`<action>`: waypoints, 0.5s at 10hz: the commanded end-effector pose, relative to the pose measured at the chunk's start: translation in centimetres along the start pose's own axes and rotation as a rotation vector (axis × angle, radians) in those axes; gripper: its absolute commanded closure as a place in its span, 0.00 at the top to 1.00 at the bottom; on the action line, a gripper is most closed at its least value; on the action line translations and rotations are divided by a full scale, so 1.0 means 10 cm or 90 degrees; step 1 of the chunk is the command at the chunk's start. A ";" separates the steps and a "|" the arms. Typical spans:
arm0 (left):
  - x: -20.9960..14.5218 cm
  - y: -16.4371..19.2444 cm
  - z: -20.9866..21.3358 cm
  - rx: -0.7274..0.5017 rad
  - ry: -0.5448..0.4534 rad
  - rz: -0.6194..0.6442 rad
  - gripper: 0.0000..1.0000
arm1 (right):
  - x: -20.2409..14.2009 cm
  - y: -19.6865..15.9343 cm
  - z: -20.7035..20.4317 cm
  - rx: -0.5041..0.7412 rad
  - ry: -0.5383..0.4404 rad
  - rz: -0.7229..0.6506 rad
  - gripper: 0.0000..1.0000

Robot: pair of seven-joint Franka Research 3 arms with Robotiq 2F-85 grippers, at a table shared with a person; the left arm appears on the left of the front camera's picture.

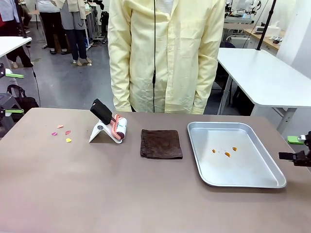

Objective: Clean the surface of the table.
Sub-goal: Hold the Lint Roller with your left hand and the towel with your right hand.

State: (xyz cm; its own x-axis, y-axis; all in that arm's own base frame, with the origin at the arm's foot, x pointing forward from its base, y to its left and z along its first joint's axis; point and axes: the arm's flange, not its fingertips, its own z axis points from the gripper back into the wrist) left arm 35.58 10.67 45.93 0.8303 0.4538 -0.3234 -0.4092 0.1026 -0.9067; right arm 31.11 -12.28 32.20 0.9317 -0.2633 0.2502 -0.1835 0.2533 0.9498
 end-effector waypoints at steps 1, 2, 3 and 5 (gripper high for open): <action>0.00 -0.04 0.03 -0.015 0.008 -0.006 1.00 | 0.02 0.06 -0.01 0.003 -0.001 -0.006 1.00; 0.00 -0.04 0.03 -0.015 0.008 -0.006 1.00 | 0.02 0.06 -0.01 0.003 -0.001 -0.006 1.00; 0.00 -0.04 0.03 -0.015 0.008 -0.006 1.00 | 0.02 0.06 -0.01 0.003 -0.001 -0.006 1.00; -0.01 -0.10 -0.08 0.038 0.022 -0.033 1.00 | 0.15 0.29 -0.07 -0.053 -0.002 0.031 1.00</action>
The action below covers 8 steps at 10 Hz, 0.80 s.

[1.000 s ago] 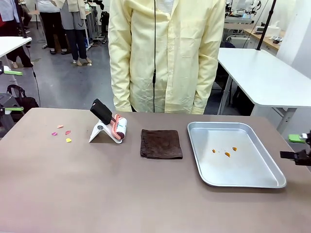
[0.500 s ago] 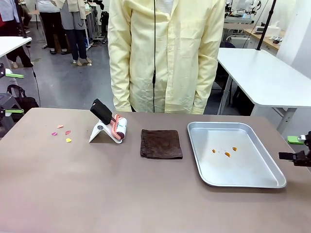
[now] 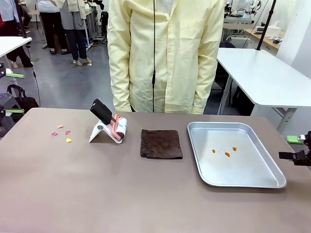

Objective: Clean the surface of the table.
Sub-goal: Hold the Lint Roller with your left hand and the towel with your right hand.

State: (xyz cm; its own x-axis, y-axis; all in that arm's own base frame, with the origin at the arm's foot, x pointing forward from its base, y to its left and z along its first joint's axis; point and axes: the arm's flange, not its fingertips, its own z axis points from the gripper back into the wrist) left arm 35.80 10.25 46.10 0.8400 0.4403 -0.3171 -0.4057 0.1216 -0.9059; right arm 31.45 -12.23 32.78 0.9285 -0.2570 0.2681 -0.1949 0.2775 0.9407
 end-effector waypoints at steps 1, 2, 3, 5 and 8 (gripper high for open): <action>-0.02 -0.22 -0.14 0.055 0.029 -0.062 1.00 | 0.27 0.53 -0.10 -0.091 -0.008 0.045 1.00; -0.04 -0.37 -0.28 0.076 0.050 -0.100 1.00 | 0.47 0.82 -0.17 -0.141 0.000 0.068 1.00; -0.08 -0.49 -0.44 0.101 0.065 -0.130 1.00 | 0.69 1.09 -0.30 -0.167 0.023 0.105 1.00; -0.16 -0.62 -0.76 0.153 0.090 -0.175 1.00 | 1.27 1.59 -0.79 -0.189 0.070 0.131 1.00; -0.27 -0.62 -1.14 0.275 0.098 -0.250 1.00 | 1.94 1.93 -1.87 -0.262 0.190 0.144 1.00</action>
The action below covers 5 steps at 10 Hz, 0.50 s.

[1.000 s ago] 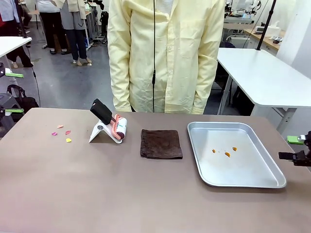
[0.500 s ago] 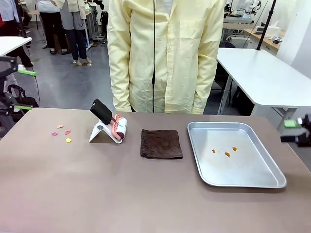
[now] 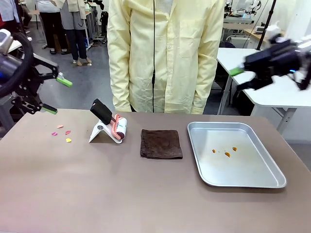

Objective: Clean the surface of the table.
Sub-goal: Hold the Lint Roller with your left hand and the towel with your right hand.

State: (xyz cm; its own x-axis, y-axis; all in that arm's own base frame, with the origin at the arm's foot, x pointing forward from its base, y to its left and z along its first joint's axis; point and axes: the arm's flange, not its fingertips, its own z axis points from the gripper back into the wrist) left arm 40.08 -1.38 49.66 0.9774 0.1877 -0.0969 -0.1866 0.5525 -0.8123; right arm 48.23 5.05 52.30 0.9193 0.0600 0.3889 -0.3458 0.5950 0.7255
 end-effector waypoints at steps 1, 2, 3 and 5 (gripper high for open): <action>0.01 -0.03 -0.15 0.053 -0.012 -0.064 1.00 | 0.50 -0.01 -0.42 -0.077 0.080 -0.019 1.00; -0.02 -0.11 -0.27 0.062 -0.034 -0.093 1.00 | 0.63 0.06 -0.73 -0.075 0.129 -0.020 1.00; -0.02 -0.16 -0.36 0.053 -0.045 -0.108 1.00 | 0.69 0.12 -1.05 -0.061 0.172 -0.020 1.00; 0.03 -0.23 -0.50 0.067 -0.069 -0.098 1.00 | 0.59 0.30 -1.73 -0.059 0.244 -0.069 1.00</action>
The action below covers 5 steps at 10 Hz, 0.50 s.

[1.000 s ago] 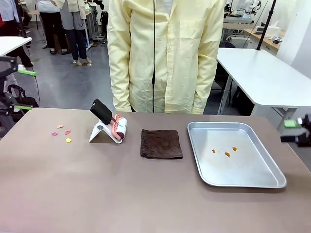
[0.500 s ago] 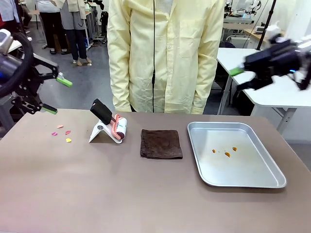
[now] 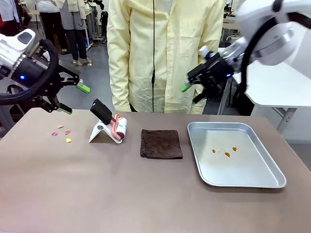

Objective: Clean the surface of the table.
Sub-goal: Hold the Lint Roller with your left hand and the towel with your right hand.

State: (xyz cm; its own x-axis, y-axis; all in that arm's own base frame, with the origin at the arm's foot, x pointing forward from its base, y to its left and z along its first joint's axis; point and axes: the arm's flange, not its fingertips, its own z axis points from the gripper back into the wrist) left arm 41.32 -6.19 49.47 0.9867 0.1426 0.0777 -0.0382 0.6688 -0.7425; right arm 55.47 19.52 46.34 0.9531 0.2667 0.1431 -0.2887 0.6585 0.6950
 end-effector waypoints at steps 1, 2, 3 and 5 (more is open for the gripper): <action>-0.01 0.01 -0.13 -0.002 -0.019 0.016 1.00 | 0.01 0.22 -0.29 -0.031 0.074 -0.043 1.00; 0.00 0.02 -0.16 -0.003 -0.015 0.021 1.00 | -0.08 0.23 -0.37 -0.046 0.087 -0.048 1.00; 0.00 0.01 -0.17 -0.010 -0.017 0.027 1.00 | -0.13 0.21 -0.37 -0.046 0.083 -0.058 1.00; -0.01 -0.05 -0.21 -0.029 -0.027 0.044 1.00 | -0.20 0.12 -0.21 -0.012 0.053 -0.068 1.00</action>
State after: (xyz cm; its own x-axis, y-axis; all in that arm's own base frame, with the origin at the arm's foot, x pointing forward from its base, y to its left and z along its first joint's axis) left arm 41.80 -7.58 48.36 0.9815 0.1829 0.0559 -0.0775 0.6478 -0.7579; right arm 53.64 23.02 44.74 0.9612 0.2758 0.0071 -0.2087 0.7099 0.6727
